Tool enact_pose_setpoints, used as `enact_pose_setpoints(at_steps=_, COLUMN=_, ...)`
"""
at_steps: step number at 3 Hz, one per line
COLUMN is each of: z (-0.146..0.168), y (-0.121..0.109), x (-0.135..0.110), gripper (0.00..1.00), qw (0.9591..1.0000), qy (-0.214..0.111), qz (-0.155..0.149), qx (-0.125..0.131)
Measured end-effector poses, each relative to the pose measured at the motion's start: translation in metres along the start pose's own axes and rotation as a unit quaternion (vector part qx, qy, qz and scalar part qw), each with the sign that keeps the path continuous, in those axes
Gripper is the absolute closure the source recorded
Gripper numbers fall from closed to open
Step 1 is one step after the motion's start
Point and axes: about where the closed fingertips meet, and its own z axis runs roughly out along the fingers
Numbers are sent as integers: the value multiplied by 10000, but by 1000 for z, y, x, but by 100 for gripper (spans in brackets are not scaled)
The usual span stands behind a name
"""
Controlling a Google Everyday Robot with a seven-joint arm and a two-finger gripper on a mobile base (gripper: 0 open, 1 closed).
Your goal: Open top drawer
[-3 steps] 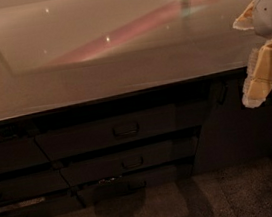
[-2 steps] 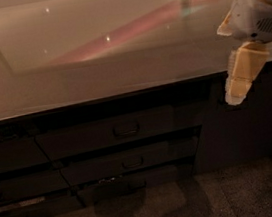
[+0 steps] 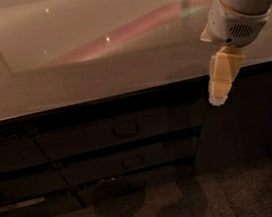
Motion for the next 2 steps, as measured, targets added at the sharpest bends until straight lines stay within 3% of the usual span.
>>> enact_pose_setpoints(at_steps=2, z=34, y=34, x=-68, gripper=0, qw=9943, qy=150, qz=-1003, qx=-323)
